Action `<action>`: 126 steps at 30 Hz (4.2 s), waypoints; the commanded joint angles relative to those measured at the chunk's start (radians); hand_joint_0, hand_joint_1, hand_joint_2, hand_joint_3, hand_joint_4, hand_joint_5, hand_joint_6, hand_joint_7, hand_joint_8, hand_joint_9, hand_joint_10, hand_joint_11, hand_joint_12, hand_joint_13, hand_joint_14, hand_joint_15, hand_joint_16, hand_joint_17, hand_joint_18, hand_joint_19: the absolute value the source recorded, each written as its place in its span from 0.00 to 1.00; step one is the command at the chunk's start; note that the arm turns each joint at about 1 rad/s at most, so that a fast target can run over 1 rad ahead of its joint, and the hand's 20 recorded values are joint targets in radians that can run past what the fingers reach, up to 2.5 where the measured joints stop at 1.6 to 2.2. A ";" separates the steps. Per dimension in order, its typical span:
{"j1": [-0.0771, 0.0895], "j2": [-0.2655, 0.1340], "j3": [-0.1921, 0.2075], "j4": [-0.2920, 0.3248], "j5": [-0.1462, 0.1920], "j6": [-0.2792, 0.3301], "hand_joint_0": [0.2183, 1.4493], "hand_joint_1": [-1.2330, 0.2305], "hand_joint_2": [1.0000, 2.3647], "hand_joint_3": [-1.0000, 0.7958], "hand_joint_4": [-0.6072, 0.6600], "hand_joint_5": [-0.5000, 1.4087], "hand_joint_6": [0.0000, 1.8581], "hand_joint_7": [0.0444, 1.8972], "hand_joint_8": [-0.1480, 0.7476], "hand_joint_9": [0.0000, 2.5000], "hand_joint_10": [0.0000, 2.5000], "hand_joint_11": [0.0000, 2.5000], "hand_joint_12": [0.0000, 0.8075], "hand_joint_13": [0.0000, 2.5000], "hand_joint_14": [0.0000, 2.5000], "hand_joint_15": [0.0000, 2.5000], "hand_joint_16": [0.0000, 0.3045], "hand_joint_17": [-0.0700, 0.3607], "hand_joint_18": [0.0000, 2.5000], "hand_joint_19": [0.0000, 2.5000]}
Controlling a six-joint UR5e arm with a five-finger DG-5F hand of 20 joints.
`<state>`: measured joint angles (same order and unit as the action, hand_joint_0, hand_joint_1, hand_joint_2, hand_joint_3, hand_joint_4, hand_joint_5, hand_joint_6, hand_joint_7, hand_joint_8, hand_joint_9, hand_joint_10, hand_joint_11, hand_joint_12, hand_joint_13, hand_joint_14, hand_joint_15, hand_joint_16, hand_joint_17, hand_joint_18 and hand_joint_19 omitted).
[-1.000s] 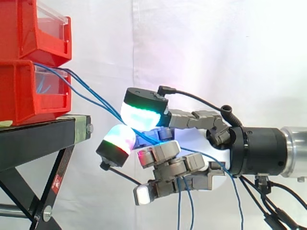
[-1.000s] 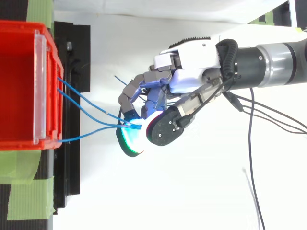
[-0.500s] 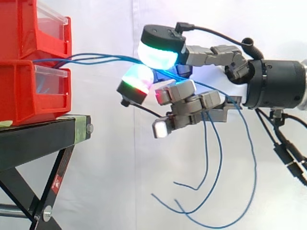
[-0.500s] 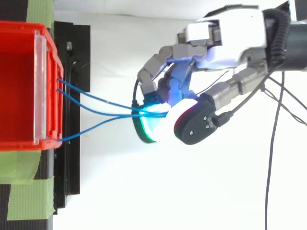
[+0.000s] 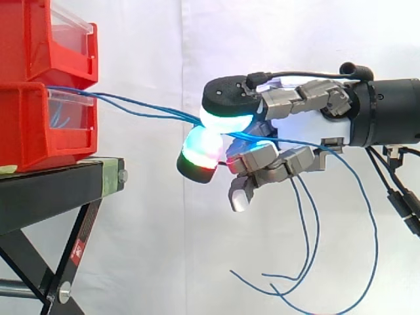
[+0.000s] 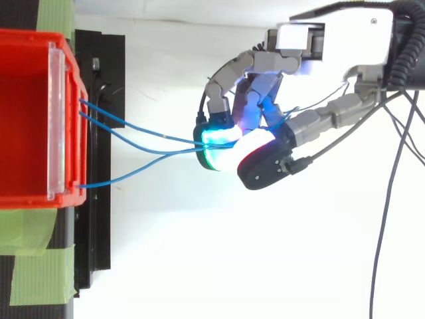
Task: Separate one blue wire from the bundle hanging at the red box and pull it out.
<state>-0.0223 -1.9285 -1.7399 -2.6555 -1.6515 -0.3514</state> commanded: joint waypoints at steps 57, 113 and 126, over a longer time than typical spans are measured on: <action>0.001 0.045 0.000 0.089 0.223 -0.185 0.32 0.45 0.01 0.33 0.67 0.16 0.43 0.54 0.52 0.40 0.17 0.65 0.40 0.49 0.31 0.60 0.16 0.42 0.28 0.31; 0.005 0.046 0.000 0.085 0.229 -0.184 0.34 0.45 0.01 0.35 0.67 0.15 0.45 0.54 0.51 0.40 0.22 0.66 0.40 0.49 0.32 0.60 0.17 0.43 0.29 0.32; 0.005 0.046 0.000 0.085 0.229 -0.182 0.34 0.34 0.02 0.46 0.62 0.16 0.46 0.56 0.52 0.42 0.24 0.67 0.41 0.51 0.31 0.62 0.17 0.43 0.30 0.32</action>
<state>-0.0169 -1.8823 -1.7403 -2.5709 -1.4220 -0.5343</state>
